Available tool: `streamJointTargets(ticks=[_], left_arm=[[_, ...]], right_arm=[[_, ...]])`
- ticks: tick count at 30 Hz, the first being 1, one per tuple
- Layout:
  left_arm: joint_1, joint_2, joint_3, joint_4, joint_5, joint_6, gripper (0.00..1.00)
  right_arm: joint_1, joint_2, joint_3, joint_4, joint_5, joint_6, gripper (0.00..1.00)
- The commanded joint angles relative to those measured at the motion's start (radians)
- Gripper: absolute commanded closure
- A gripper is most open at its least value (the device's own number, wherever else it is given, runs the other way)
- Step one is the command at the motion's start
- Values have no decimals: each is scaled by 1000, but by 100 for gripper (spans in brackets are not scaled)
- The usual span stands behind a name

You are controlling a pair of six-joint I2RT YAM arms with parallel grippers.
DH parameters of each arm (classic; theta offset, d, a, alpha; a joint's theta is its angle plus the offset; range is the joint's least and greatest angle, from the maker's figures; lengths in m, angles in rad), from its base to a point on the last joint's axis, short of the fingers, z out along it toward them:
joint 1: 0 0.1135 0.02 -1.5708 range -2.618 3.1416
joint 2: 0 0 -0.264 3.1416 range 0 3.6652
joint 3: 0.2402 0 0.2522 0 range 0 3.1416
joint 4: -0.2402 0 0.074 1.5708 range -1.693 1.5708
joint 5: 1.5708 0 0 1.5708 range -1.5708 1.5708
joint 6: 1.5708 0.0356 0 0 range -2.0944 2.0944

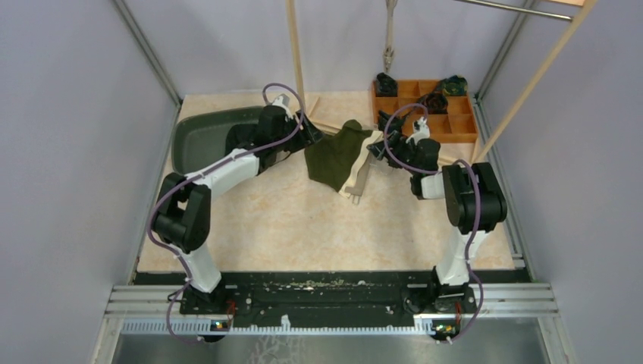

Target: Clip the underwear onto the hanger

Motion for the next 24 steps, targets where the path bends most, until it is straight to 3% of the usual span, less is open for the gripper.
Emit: streamJointTargets(ticks=[1, 16, 20, 22, 24], left_arm=[[3, -60, -30, 33, -12, -1, 31], [5, -106, -98, 26, -3, -14, 26], [5, -133, -123, 28, -10, -25, 14], [10, -141, -133, 28, -1, -34, 3], [17, -144, -137, 36, 26, -37, 1]], right_arm=[[25, 2, 48, 72, -10, 2, 18], [151, -246, -241, 104, 147, 37, 19], [177, -232, -261, 132, 155, 59, 19], [179, -200, -262, 172, 154, 78, 19], [179, -155, -261, 210, 150, 95, 19]])
